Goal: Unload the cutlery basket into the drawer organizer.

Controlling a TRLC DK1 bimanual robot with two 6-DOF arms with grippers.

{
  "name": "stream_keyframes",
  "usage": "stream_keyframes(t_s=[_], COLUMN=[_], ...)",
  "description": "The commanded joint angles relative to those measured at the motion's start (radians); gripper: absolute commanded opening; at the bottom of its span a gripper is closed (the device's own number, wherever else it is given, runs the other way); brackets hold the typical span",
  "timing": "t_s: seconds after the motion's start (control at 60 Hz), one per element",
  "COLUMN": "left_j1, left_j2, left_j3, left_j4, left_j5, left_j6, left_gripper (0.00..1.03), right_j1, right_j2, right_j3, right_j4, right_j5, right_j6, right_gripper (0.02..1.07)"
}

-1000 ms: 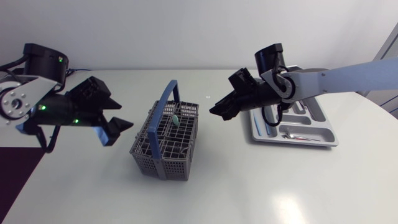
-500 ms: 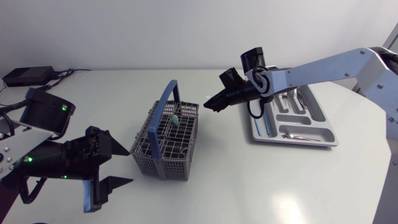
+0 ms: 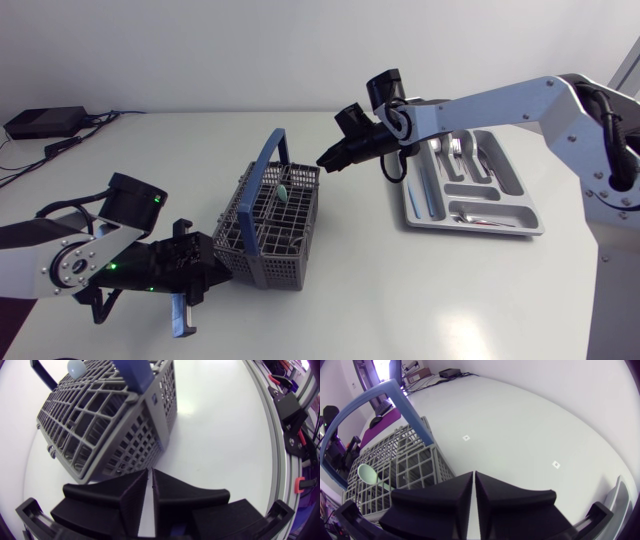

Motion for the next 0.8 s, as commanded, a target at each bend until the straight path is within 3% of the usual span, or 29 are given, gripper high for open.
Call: stream_keyframes(t_s=[0.0,0.317,0.783], left_j1=[0.019,0.034,0.069], left_j2=[0.028,0.120,0.354], left_j3=[-0.018,0.025,0.301], left_j4=[0.041,0.161,0.218], left_j5=[-0.006,-0.048,-0.051], left_j6=[-0.008,-0.009,-0.052], left_gripper=[0.17,0.17,0.17], right_j1=[0.012,0.001,-0.002], right_j2=[0.029,-0.056,-0.267], right_j3=[0.018,-0.084,-0.387], right_j4=[-0.030,-0.069,-0.069], right_j5=[-0.024,-0.088,-0.076], right_j6=[0.019,-0.037,-0.103], right_gripper=[0.08,0.08,0.08])
